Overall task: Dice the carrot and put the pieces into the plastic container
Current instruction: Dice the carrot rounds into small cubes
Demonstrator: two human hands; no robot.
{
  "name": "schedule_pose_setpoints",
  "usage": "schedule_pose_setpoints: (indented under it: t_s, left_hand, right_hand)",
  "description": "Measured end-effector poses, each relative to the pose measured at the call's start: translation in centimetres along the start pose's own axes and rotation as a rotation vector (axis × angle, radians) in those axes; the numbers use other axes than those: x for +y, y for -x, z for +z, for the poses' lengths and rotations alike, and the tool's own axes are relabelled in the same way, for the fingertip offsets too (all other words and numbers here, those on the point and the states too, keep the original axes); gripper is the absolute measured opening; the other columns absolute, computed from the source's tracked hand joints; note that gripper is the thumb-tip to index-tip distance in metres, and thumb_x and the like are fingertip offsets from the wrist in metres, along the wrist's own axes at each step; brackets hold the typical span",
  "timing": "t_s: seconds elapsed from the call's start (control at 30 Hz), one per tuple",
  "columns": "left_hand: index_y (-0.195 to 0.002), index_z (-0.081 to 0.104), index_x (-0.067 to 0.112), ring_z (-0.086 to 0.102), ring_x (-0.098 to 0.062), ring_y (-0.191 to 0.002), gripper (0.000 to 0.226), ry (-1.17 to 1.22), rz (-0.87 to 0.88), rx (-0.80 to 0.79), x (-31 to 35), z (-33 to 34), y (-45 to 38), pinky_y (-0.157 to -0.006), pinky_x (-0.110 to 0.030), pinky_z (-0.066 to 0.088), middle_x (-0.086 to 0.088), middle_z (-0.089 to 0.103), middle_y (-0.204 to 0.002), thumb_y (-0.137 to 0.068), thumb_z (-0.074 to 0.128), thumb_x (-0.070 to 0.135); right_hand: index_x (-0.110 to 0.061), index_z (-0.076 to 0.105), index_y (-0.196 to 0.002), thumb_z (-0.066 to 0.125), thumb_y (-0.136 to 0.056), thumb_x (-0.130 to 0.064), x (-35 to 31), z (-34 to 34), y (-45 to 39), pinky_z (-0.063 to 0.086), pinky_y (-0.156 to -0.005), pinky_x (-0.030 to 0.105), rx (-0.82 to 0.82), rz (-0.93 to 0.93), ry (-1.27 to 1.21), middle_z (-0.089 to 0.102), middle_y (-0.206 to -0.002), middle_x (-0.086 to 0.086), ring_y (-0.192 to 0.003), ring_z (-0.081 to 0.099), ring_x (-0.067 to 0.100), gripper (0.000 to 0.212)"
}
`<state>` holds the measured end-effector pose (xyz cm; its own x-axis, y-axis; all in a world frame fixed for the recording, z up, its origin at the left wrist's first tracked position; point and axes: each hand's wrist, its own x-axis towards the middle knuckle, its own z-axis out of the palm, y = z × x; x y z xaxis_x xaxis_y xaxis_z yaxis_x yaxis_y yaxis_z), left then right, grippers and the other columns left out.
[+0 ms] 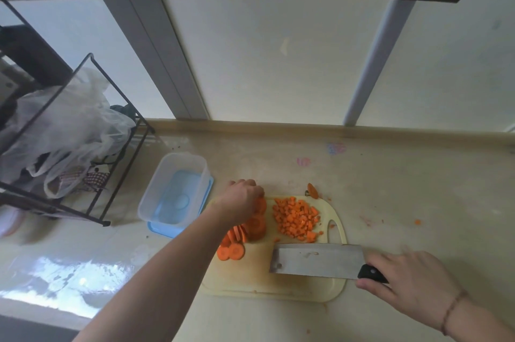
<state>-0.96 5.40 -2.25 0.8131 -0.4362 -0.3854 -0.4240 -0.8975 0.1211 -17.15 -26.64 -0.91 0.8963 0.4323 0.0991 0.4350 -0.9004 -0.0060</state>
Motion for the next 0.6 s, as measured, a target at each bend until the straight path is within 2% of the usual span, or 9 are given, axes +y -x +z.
schedule_pose_setpoints:
  t_s: [0.17, 0.27, 0.33, 0.4, 0.47, 0.5, 0.6]
  left_hand:
    - [-0.132, 0.059, 0.021, 0.057, -0.025, -0.110, 0.039, 0.063, 0.006, 0.030, 0.3, -0.1, 0.4, -0.094, -0.032, 0.036, -0.001, 0.054, -0.125, -0.095, 0.055, 0.010]
    - [-0.119, 0.065, 0.018, 0.059, -0.024, -0.103, 0.026, 0.178, -0.039, 0.057, 0.5, -0.5, 0.6, -0.086, -0.029, 0.040, 0.000, 0.057, -0.116, -0.095, 0.059, 0.012]
    - [-0.113, 0.066, 0.015, 0.061, -0.023, -0.100, 0.017, 0.284, -0.071, 0.092, 0.7, -0.8, 1.0, -0.084, -0.032, 0.048, -0.001, 0.061, -0.110, -0.096, 0.063, 0.015]
    - [-0.108, 0.065, 0.014, 0.063, -0.020, -0.097, 0.014, 0.445, -0.109, 0.202, 0.6, -1.0, 1.8, -0.083, -0.032, 0.053, 0.001, 0.064, -0.103, -0.094, 0.065, 0.010]
    - [-0.109, 0.067, 0.015, 0.063, -0.007, -0.089, 0.018, 0.638, -0.153, 0.397, 1.0, -1.3, 3.3, -0.077, -0.018, 0.050, 0.006, 0.064, -0.096, -0.093, 0.065, 0.005]
    - [-0.111, 0.067, 0.018, 0.062, 0.000, -0.084, 0.022, 0.752, -0.191, 0.505, 1.4, -1.3, 4.4, -0.073, -0.010, 0.046, 0.008, 0.064, -0.094, -0.093, 0.066, 0.005]
    - [-0.107, 0.065, 0.036, 0.062, 0.002, -0.083, 0.036, 0.980, -0.273, 0.737, 3.7, 0.2, 8.4, -0.071, -0.008, 0.044, 0.013, 0.067, -0.095, -0.092, 0.069, 0.004]
  right_hand:
    - [-0.039, 0.054, -0.067, 0.017, -0.089, -0.074, -0.3, 0.2, 1.4, 0.018, -0.038, 0.022, -0.067, 0.049, -0.034, 0.051, -0.046, -0.024, -0.033, 0.049, 0.007, 0.055]
    - [-0.040, 0.051, -0.065, 0.018, -0.089, -0.074, -0.5, -0.2, 1.7, 0.010, -0.039, 0.018, -0.101, 0.068, -0.081, 0.051, -0.047, -0.026, -0.033, 0.048, 0.004, 0.053]
    - [-0.039, 0.047, -0.066, 0.017, -0.088, -0.076, -0.5, -0.4, 2.0, 0.006, -0.041, 0.015, -0.170, 0.122, -0.130, 0.050, -0.046, -0.025, -0.034, 0.047, 0.003, 0.052]
    - [-0.038, 0.048, -0.070, 0.009, -0.080, -0.084, -0.4, -0.7, 2.4, 0.016, -0.039, 0.018, -0.289, 0.206, -0.197, 0.052, -0.050, -0.023, -0.043, 0.054, 0.004, 0.062]
    - [-0.040, 0.046, -0.086, -0.007, -0.064, -0.091, 0.0, 0.4, 3.5, 0.031, -0.048, 0.020, -0.205, 0.207, -0.243, 0.050, -0.057, -0.021, -0.064, 0.062, 0.005, 0.076]
    - [-0.045, 0.041, -0.090, -0.011, -0.058, -0.093, 0.2, 0.9, 3.9, 0.036, -0.052, 0.019, -0.232, 0.230, -0.297, 0.049, -0.057, -0.018, -0.069, 0.061, 0.006, 0.078]
    - [-0.048, 0.041, -0.079, -0.005, -0.053, -0.099, 0.2, 1.1, 3.0, 0.044, -0.060, 0.019, -0.307, 0.348, -0.544, 0.055, -0.061, -0.013, -0.062, 0.055, 0.003, 0.074]
